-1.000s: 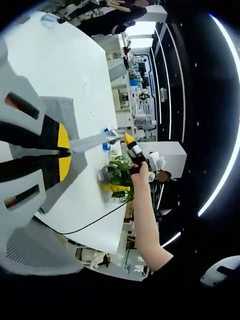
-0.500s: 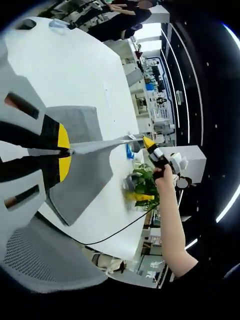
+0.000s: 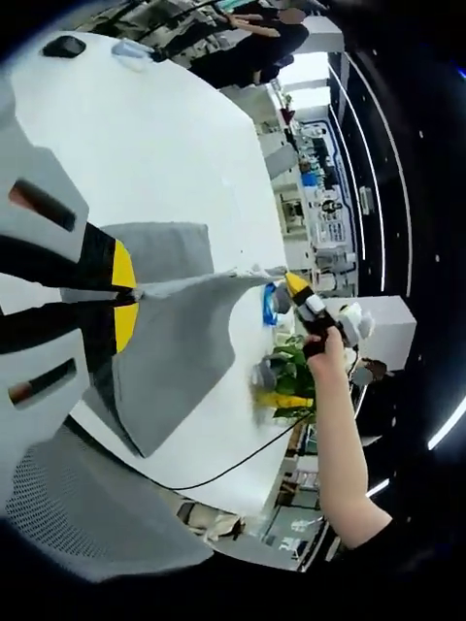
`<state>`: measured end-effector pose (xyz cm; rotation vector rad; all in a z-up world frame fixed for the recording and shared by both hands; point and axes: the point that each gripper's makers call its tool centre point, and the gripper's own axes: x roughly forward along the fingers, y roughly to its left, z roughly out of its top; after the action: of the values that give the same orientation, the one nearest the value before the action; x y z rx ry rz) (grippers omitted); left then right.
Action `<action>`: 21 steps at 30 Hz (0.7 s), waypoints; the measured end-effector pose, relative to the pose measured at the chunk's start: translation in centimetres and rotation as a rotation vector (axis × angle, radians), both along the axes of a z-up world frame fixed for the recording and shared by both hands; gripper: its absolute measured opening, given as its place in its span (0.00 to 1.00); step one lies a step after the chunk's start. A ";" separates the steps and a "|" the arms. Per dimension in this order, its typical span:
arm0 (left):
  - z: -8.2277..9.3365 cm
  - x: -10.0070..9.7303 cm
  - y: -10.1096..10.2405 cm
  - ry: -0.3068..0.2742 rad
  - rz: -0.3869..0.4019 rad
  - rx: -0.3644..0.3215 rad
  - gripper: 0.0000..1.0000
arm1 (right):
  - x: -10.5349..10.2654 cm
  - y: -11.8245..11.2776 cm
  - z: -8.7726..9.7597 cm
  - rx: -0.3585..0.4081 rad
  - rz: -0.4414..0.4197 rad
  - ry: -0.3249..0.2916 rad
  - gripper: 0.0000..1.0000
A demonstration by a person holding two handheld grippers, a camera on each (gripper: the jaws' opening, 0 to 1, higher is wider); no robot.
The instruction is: Fold the towel on the table until its edges align and the towel forms a compact rectangular stack.
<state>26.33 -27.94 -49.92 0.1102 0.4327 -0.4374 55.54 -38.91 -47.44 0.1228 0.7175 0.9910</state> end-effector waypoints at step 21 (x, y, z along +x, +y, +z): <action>-3.6 0.2 0.8 0.156 -0.080 0.154 0.02 | 0.9 3.2 -5.1 -0.075 -0.015 0.101 0.00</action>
<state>26.51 -27.10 -53.53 0.2446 0.6173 -0.4929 56.44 -35.75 -52.52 0.1133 0.8438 0.9471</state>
